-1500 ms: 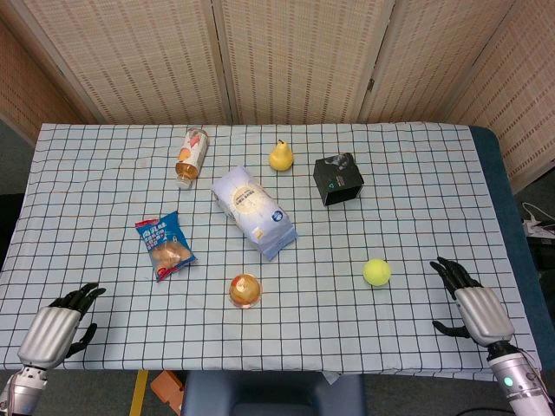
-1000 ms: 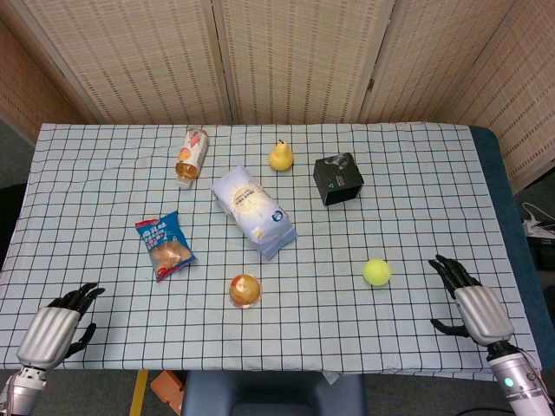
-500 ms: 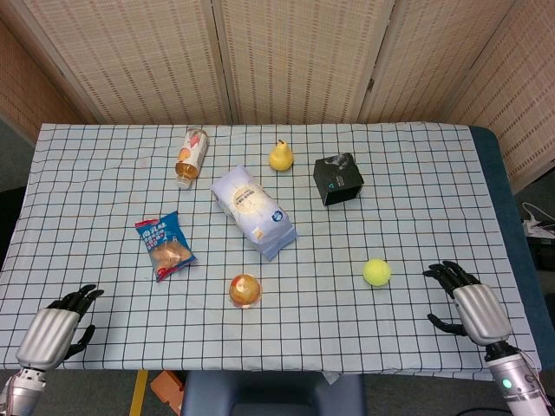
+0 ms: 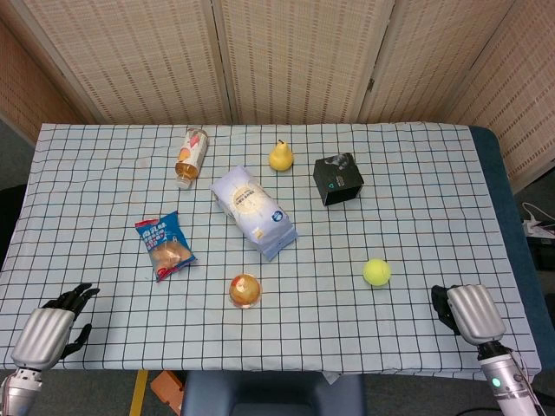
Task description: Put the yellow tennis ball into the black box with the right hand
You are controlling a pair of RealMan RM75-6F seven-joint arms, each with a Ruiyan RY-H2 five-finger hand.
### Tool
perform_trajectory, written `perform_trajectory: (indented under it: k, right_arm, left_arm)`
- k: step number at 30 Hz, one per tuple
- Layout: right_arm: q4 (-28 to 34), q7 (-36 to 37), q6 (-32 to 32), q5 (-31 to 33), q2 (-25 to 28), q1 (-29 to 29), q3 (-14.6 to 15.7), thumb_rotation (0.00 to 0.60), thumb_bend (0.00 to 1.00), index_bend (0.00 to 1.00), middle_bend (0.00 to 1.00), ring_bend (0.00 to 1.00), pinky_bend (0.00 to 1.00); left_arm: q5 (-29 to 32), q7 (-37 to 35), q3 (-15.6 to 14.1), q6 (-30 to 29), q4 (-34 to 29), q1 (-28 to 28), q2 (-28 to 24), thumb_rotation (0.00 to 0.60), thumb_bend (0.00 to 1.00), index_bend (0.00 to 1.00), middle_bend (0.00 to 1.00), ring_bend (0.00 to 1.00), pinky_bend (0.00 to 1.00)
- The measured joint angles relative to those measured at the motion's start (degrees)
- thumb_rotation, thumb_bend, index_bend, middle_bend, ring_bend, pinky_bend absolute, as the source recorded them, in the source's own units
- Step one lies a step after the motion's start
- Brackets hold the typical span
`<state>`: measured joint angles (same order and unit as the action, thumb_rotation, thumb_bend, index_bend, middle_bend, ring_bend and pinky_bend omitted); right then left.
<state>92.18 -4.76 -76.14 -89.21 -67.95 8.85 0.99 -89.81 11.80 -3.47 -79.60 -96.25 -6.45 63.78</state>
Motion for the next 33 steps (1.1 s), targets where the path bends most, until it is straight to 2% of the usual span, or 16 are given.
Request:
perform_trajectory:
  k: [7, 13, 24, 33]
  right_arm:
    - [6.0, -5.7, 12.1, 7.9, 2.7, 4.0, 0.1, 0.6, 0.88, 1.0, 0.92, 0.77, 1.0]
    - [8.3, -10.2, 17.9, 12.9, 2.2, 6.9, 0.4, 0.6, 0.88, 1.0, 0.92, 0.77, 1.0]
    - [5.1, -10.4, 21.0, 14.0, -2.8, 9.9, 0.1, 0.6, 0.88, 1.0, 0.92, 0.77, 1.0]
    - [-1.4, -8.9, 22.0, 14.9, -8.8, 11.6, -1.0, 0.6, 0.88, 1.0, 0.92, 0.77, 1.0]
  left_arm:
    - [0.1, 0.4, -0.2, 0.6, -0.1, -0.1, 0.0, 0.6, 0.42, 0.2, 0.15, 0.23, 0.42]
    - [0.3, 0.1, -0.1, 0.7, -0.3, -0.2, -0.2, 0.6, 0.42, 0.2, 0.15, 0.23, 0.42]
    - [0.1, -0.7, -0.1, 0.6, -0.4, -0.1, -0.5, 0.6, 0.42, 0.2, 0.16, 0.23, 0.42]
    - [-0.1, -0.7, -0.3, 0.6, -0.6, -0.1, -0.6, 0.6, 0.43, 0.2, 0.17, 0.23, 0.42]
